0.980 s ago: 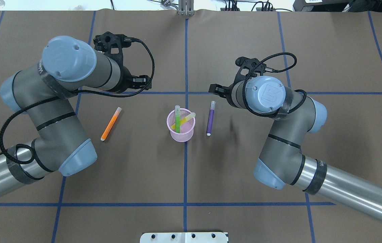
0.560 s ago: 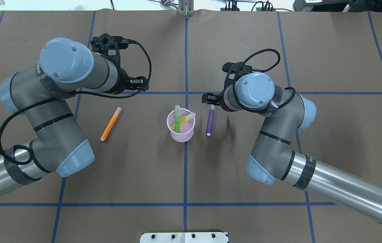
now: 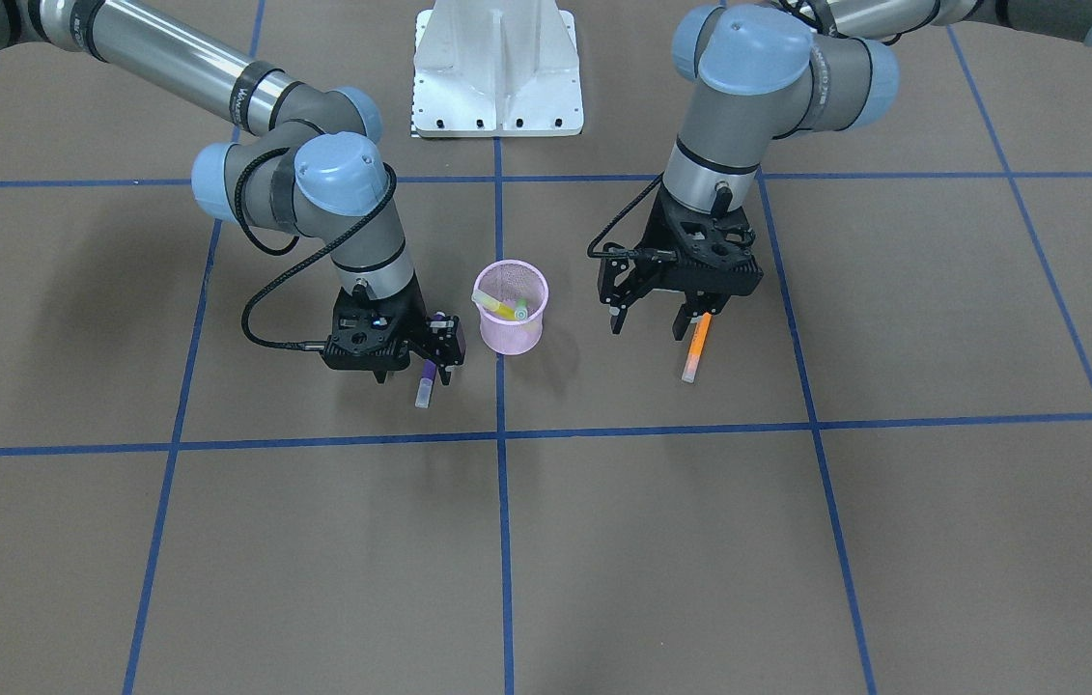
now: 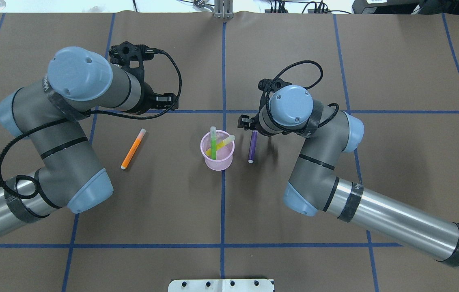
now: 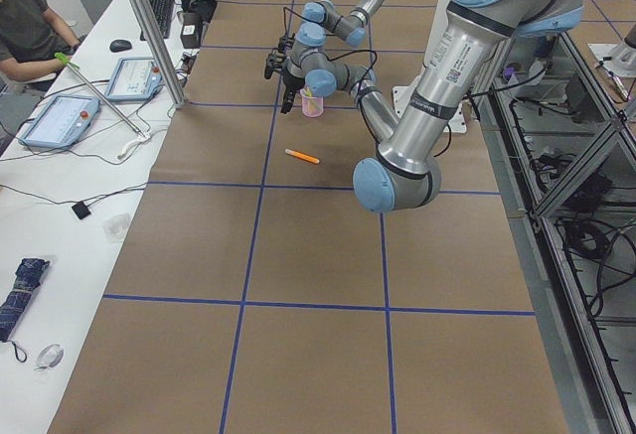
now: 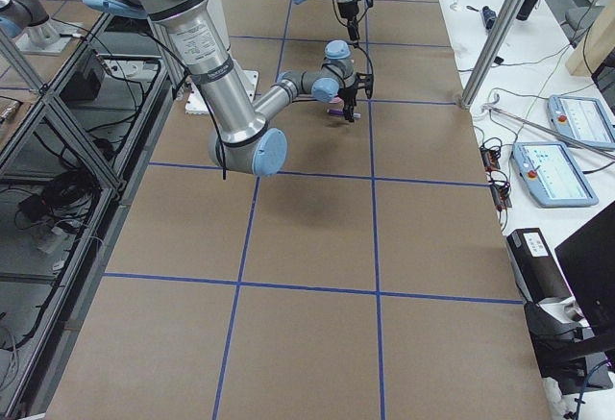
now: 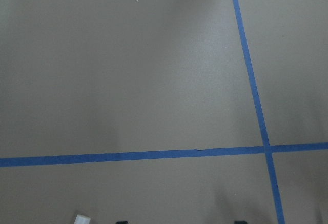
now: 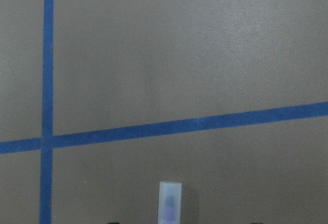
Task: Collect pens into pen holder
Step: 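Lower the right gripper onto the purple marker and close on it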
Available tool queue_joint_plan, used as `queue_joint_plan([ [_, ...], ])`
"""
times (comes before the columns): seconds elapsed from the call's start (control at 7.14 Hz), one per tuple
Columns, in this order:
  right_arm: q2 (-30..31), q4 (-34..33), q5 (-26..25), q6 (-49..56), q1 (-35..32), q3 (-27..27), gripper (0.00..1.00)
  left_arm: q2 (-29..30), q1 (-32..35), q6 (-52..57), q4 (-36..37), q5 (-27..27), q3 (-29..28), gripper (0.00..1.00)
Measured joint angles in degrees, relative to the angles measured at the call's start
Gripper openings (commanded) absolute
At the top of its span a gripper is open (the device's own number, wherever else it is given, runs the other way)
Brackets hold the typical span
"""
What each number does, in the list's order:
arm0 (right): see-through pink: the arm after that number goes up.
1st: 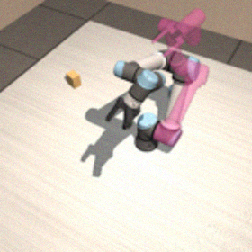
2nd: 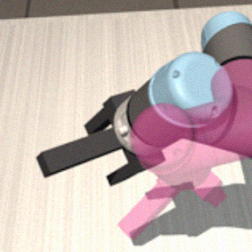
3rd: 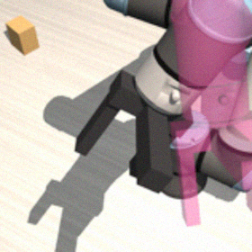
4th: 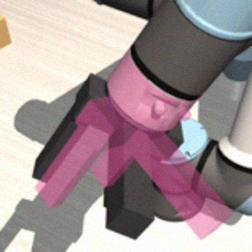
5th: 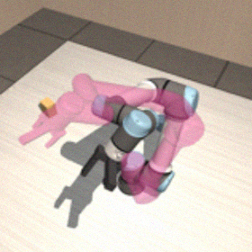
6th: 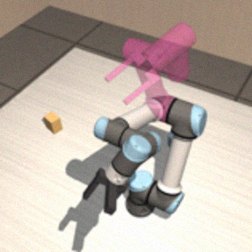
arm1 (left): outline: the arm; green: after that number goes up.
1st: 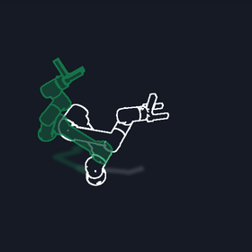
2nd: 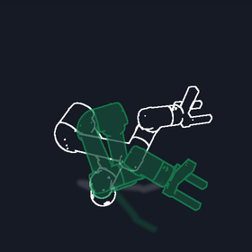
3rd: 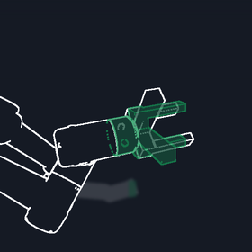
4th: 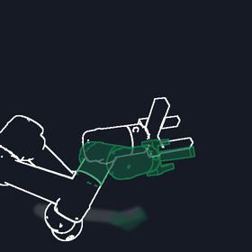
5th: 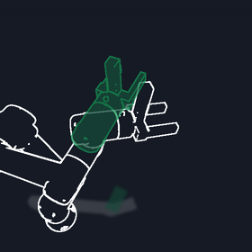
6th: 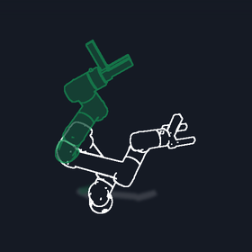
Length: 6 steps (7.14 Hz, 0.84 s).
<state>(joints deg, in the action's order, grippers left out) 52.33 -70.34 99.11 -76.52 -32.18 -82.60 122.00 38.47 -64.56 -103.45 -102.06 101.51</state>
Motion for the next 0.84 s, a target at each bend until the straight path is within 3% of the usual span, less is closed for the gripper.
queue_joint_plan([
  [0.42,-1.1,-3.9,0.0,-0.2,0.7,0.4,0.71,0.0,0.0,0.0,0.0,0.0,0.0,0.76],
  [0.84,-1.2,-4.3,0.0,-0.7,0.9,0.6,0.7,0.0,0.0,0.0,0.0,0.0,0.0,0.76],
])
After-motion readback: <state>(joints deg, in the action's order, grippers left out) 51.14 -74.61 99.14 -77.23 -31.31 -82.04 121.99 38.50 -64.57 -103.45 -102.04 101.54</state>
